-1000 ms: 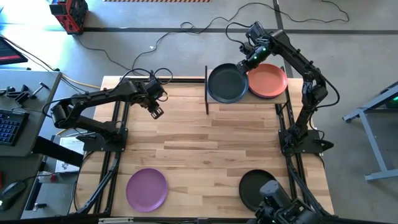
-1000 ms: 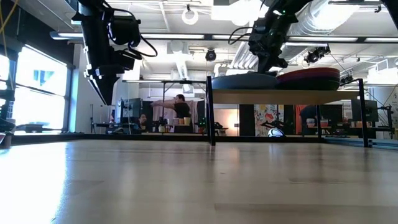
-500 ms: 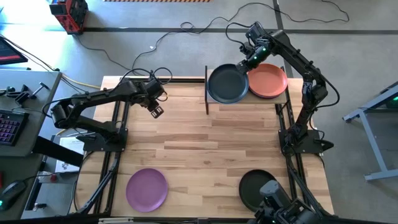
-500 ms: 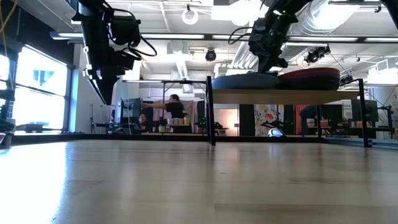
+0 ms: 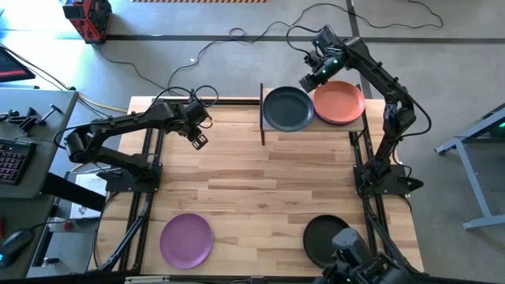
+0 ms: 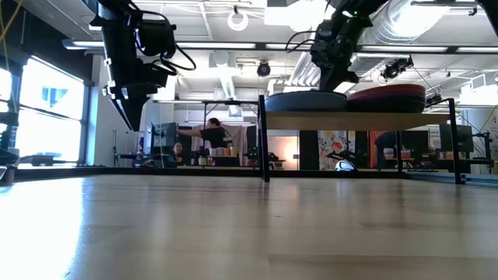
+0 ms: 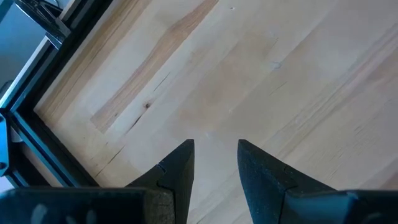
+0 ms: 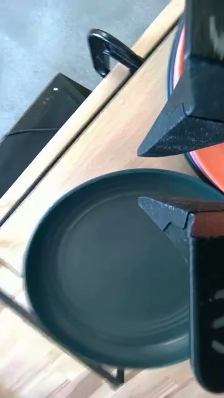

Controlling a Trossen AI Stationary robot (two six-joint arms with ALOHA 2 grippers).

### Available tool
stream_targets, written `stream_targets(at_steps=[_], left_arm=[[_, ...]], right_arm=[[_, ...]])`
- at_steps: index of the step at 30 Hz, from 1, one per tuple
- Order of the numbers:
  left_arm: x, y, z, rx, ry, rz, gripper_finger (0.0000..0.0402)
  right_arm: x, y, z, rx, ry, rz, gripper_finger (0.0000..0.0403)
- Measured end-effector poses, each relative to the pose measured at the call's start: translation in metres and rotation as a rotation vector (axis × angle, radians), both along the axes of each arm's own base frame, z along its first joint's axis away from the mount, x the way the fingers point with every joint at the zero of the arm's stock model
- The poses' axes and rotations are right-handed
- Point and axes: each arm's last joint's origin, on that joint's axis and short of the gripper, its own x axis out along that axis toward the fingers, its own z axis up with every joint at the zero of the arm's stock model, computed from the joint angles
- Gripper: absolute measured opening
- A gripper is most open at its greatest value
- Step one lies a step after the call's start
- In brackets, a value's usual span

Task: Place and stack plates onto a shelf
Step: Stack the violet plate on top of the dark blue plate on the shelf

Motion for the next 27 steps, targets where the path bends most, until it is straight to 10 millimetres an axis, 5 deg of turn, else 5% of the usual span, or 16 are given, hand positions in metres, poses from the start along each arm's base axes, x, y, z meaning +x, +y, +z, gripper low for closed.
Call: stream_targets(at_steps=[6, 13, 27], left_arm=[[0.000, -0.001, 0.000, -0.020, -0.013, -0.007, 0.0113], [0.004, -0.007, -0.001, -0.184, -0.112, 0.003, 0.0113], [0.019, -0.054, -0.002, -0.282, -0.079, -0.154, 0.0113]], right_arm=[[0.003, 0.009, 0.017, 0.019, -0.055, 0.043, 0.0092], [0.027, 0.044, 0.024, 0.143, -0.102, 0.197, 0.0092], [0.099, 0.164, 0.023, 0.201, -0.039, 0.589, 0.0092]])
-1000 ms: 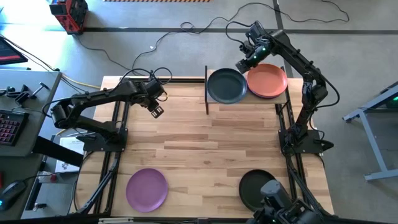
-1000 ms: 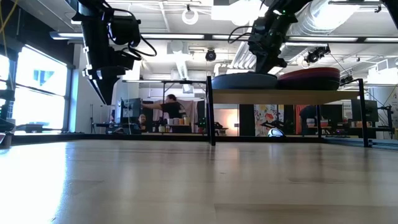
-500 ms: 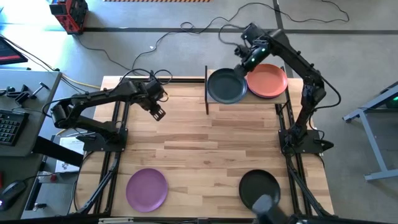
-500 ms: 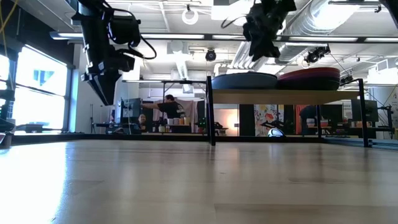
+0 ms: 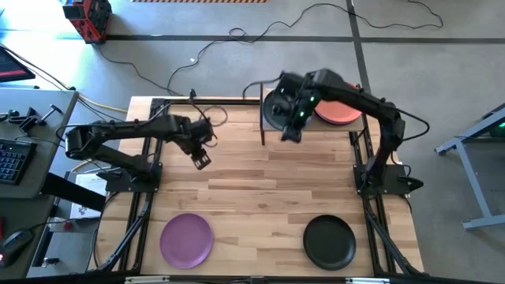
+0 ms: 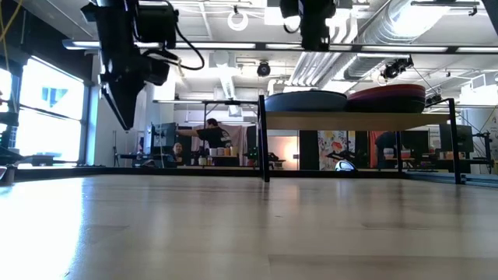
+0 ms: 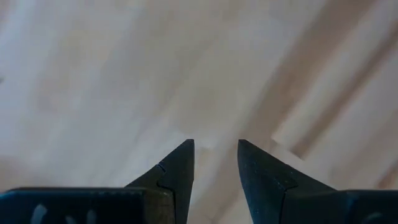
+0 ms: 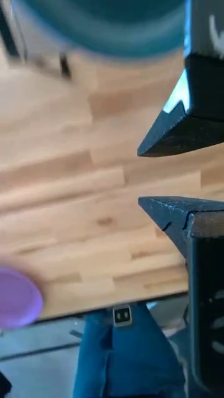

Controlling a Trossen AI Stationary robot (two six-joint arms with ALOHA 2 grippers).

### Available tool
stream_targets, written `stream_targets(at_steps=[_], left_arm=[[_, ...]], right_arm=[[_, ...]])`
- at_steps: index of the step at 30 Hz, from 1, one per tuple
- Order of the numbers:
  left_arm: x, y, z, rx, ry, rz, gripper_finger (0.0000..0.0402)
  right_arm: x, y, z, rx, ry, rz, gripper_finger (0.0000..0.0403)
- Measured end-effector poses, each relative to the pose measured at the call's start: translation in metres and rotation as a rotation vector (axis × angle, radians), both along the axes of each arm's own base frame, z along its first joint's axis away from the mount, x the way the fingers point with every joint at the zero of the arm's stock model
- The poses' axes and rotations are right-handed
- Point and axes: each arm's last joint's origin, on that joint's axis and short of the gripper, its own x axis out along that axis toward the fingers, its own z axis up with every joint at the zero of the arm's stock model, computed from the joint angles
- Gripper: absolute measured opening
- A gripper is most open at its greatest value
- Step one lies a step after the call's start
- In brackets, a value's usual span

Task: Place and stack plates onto a shelf
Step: Stack the violet plate on top of the dark blue plate on the shelf

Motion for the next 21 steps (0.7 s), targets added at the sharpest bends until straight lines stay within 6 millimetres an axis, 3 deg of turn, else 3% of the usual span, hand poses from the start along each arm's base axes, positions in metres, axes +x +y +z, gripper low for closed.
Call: stream_targets(at_steps=[4, 12, 21], left_arm=[[0.006, -0.024, 0.000, -0.055, -0.014, -0.060, 0.0113], [0.010, -0.076, 0.000, -0.147, -0.012, -0.189, 0.0113], [0.000, -0.134, 0.000, -0.134, 0.008, -0.415, 0.0113]], right_arm=[[0.013, 0.032, 0.001, 0.020, 0.009, 0.010, 0.0092], [0.023, 0.087, -0.002, -0.108, 0.097, -0.038, 0.0092], [0.024, 0.123, -0.002, -0.156, 0.123, -0.065, 0.0092]])
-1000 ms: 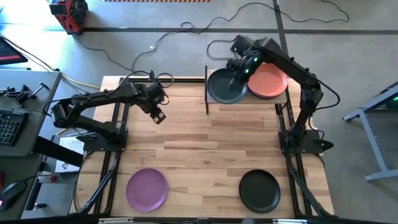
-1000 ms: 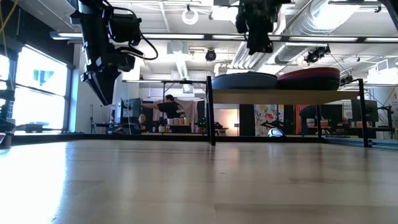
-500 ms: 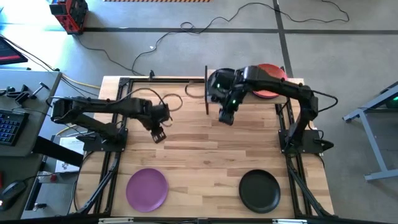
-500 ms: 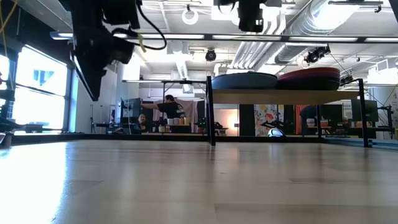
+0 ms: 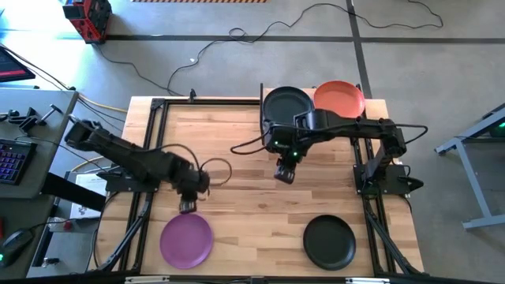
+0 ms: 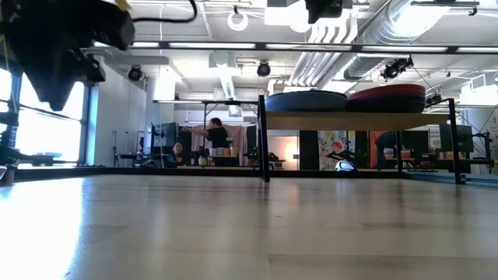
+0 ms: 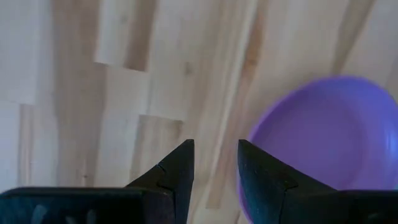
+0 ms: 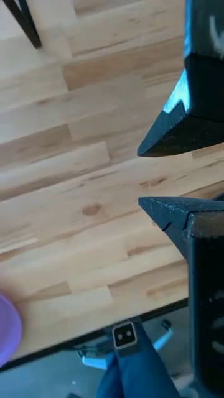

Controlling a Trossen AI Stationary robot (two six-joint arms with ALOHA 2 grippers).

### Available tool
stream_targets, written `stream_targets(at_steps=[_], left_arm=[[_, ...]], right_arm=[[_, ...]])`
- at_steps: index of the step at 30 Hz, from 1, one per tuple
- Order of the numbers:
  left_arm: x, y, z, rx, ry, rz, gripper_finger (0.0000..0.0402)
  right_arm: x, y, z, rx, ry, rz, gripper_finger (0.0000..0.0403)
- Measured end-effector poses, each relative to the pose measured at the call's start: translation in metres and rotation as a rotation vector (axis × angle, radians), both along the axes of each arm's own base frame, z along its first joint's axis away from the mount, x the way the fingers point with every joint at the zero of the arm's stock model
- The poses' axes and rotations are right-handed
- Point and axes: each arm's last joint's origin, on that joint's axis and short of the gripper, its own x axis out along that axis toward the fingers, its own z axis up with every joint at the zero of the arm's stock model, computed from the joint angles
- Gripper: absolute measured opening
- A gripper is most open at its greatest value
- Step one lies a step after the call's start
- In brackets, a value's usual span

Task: Place and stack plates onto a shelf
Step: Stack the violet plate on top of the dark blue plate on the shelf

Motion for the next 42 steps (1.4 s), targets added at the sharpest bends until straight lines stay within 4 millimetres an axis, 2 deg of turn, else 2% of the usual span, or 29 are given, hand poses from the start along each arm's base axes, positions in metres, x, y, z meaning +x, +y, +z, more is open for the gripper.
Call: stream_targets(at_steps=[9, 19, 30, 42], left_arm=[[-0.015, -0.036, 0.000, 0.006, -0.008, -0.126, 0.0113], [-0.015, -0.056, -0.002, 0.059, -0.093, -0.141, 0.0113], [0.003, -0.068, -0.036, 0.099, -0.005, -0.194, 0.0113], [0.011, -0.074, -0.059, 0.119, 0.073, -0.274, 0.0113]], right_arm=[[0.000, 0.007, 0.000, -0.032, 0.002, -0.018, 0.0092], [0.000, 0.007, 0.000, -0.046, -0.004, 0.005, 0.0092], [0.000, 0.007, 0.000, -0.049, -0.007, 0.015, 0.0092], [0.001, 0.007, 0.000, -0.049, -0.009, 0.014, 0.0092]])
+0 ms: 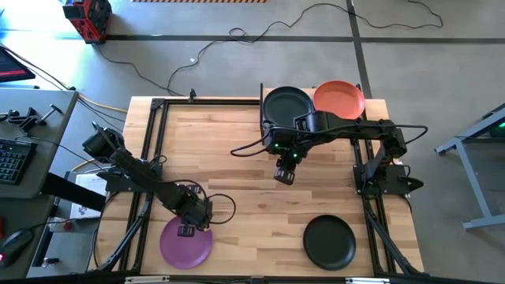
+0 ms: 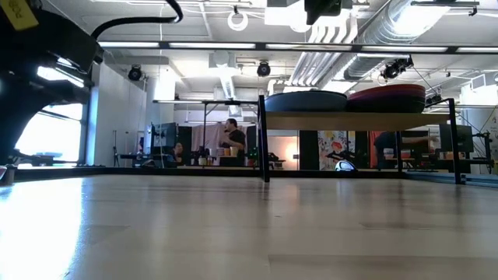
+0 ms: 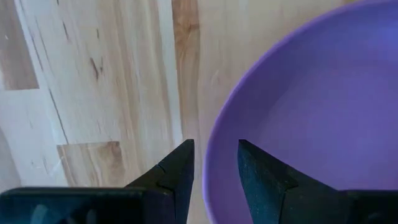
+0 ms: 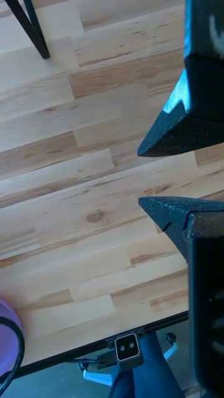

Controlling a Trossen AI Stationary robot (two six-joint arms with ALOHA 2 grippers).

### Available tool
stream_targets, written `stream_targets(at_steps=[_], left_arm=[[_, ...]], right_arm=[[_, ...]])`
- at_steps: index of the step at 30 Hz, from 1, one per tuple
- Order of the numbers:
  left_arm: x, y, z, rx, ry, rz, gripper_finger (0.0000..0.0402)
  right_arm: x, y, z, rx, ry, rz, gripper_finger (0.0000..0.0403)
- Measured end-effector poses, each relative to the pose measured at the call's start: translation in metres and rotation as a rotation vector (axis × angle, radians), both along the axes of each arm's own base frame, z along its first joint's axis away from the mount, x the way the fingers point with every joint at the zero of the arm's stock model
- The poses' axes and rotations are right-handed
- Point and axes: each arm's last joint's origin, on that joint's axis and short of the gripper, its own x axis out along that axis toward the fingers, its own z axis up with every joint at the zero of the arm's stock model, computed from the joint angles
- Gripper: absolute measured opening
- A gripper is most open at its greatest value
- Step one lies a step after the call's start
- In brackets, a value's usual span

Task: Place and stack plates onto a shelf
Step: Stack the violet plate on top of the dark blue plate on the shelf

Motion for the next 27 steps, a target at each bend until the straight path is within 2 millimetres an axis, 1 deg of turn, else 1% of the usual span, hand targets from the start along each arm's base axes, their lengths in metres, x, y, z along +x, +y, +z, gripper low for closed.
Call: stream_targets(at_steps=[6, 12, 18, 22, 27], left_arm=[[0.003, -0.001, -0.007, 0.011, 0.012, -0.015, 0.0113], [0.006, -0.004, -0.018, 0.014, 0.047, -0.073, 0.0113], [0.006, -0.003, -0.020, 0.020, 0.052, -0.071, 0.0108], [0.006, -0.003, -0.020, 0.021, 0.053, -0.072, 0.0077], [0.006, -0.003, -0.020, 0.016, 0.052, -0.108, 0.0017]], right_arm=[[0.000, 0.000, 0.000, 0.000, 0.000, 0.000, 0.0092], [0.000, 0.000, 0.000, 0.000, -0.005, 0.000, 0.0092], [0.001, 0.000, 0.000, 0.001, -0.014, 0.000, 0.0092], [0.002, 0.000, 0.001, 0.001, -0.023, 0.000, 0.0092], [0.003, 0.000, 0.001, 0.004, -0.028, -0.008, 0.0092]])
